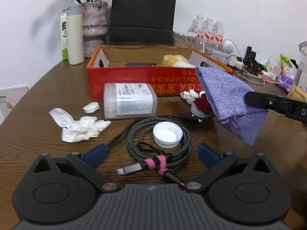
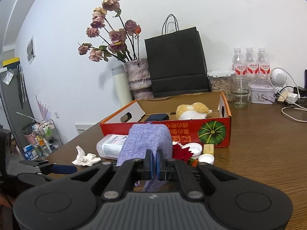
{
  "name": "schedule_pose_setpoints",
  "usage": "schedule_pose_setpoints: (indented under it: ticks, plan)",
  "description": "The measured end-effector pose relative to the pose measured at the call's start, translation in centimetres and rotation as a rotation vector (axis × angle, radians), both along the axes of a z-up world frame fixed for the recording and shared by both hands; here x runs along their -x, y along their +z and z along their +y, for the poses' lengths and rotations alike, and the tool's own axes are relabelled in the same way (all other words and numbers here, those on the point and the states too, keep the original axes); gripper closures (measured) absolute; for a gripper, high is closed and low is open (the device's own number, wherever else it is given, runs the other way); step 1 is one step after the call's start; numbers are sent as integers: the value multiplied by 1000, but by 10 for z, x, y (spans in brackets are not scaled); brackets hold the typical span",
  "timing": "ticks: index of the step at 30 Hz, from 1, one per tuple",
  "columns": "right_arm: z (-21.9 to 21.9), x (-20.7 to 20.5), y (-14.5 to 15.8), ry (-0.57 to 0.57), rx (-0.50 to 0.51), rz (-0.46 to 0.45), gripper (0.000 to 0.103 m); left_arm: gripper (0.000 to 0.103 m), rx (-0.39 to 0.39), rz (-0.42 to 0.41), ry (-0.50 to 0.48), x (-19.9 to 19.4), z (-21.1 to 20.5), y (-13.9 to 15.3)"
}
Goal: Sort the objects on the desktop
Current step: 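Grasp the braided black cable with the left gripper while the right gripper grasps the purple pouch, then lift the cable and purple pouch and carry them toward the box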
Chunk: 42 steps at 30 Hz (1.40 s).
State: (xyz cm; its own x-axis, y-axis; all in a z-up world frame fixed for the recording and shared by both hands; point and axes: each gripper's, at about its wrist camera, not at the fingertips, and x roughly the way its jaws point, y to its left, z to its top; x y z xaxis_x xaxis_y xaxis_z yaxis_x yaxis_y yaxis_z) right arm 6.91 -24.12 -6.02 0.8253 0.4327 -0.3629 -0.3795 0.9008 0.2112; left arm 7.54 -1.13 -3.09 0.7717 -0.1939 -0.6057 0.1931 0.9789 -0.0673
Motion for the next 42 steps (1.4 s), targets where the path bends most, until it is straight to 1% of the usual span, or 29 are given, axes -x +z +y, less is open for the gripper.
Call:
schedule_pose_setpoints:
  ticks: [6,11,15,19,21,23,25,26,32,37,42]
  plan:
    - [-6,-3,-3,7,34,-2,100,0,-19,36,0,-10,-14,-6]
    - [-10,-7,-8,12,15,12,100,0,-32,74,9,-19,-21,-13]
    - [-11,-8,-12,25,1,21,100,0,-45,74,24,-25,-26,-13]
    - [-12,-9,-15,32,-4,28,100,0,-64,69,33,-27,-32,-14]
    - [-11,-9,-16,32,-4,28,100,0,-58,66,40,-28,-32,-14]
    - [-11,-9,-16,34,-5,29,100,2,-50,61,42,-27,-32,-13]
    - [-12,-8,-16,34,-6,28,100,11,-50,55,46,-26,-32,-13]
    - [-12,-8,-16,34,-7,27,100,13,-49,50,47,-26,-31,-12]
    - [-11,-8,-17,31,-7,26,100,14,-62,41,43,-23,-33,-12]
    - [-11,-7,-16,30,-6,23,100,15,-41,31,47,-21,-30,-12]
    - [-10,-6,-15,29,-4,14,100,16,-56,-22,41,-13,-31,-6]
